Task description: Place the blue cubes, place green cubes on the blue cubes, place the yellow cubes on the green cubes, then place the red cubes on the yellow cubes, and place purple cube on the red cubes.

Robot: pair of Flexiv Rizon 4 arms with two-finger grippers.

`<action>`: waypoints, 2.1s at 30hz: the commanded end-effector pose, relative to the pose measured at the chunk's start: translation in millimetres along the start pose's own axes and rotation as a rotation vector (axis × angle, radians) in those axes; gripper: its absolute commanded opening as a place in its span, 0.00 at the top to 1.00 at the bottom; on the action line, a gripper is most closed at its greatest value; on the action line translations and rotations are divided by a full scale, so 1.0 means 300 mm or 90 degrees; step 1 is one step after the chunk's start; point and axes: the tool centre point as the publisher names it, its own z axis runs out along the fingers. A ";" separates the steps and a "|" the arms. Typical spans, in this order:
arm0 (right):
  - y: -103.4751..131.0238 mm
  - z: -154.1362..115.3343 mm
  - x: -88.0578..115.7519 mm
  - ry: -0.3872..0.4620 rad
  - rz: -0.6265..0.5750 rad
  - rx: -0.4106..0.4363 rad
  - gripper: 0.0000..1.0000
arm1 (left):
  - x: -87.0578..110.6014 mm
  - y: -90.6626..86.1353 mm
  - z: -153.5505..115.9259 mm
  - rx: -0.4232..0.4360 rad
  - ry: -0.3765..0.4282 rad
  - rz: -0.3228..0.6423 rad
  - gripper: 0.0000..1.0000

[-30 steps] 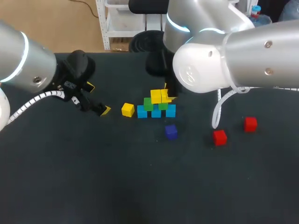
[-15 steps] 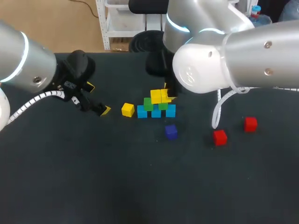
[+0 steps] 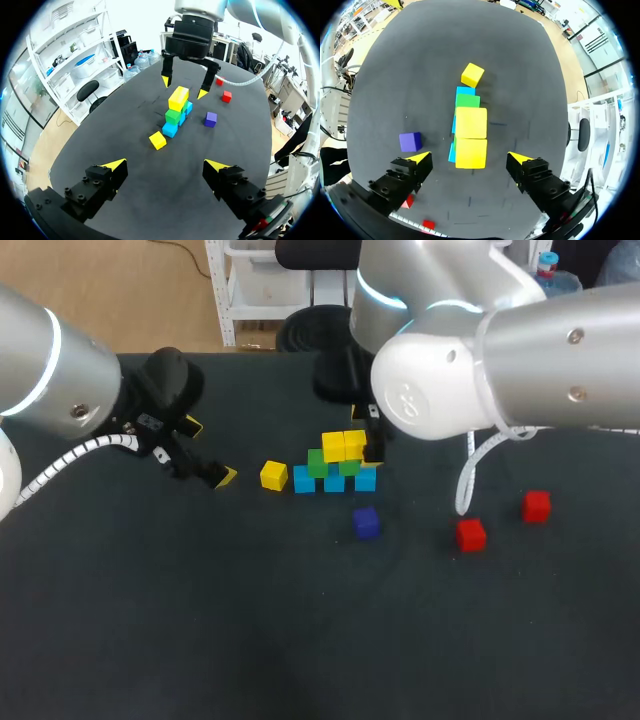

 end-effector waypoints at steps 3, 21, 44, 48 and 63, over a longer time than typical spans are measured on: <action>0.020 -0.062 0.023 -0.009 0.007 0.006 0.00 | 0.004 0.003 -0.001 0.002 -0.003 0.001 0.00; -0.015 -0.237 0.168 -0.167 0.156 0.092 0.00 | 0.004 0.003 -0.001 0.002 -0.003 0.001 0.00; -0.085 -0.402 0.391 -0.322 0.234 0.143 0.00 | 0.004 0.003 -0.001 0.002 -0.003 0.001 0.00; -0.090 -0.418 0.422 -0.338 0.214 0.133 0.00 | 0.004 0.003 -0.001 0.002 -0.003 0.001 0.00; -0.093 -0.425 0.425 -0.344 0.207 0.128 0.00 | 0.004 0.003 -0.001 0.002 -0.003 0.001 0.00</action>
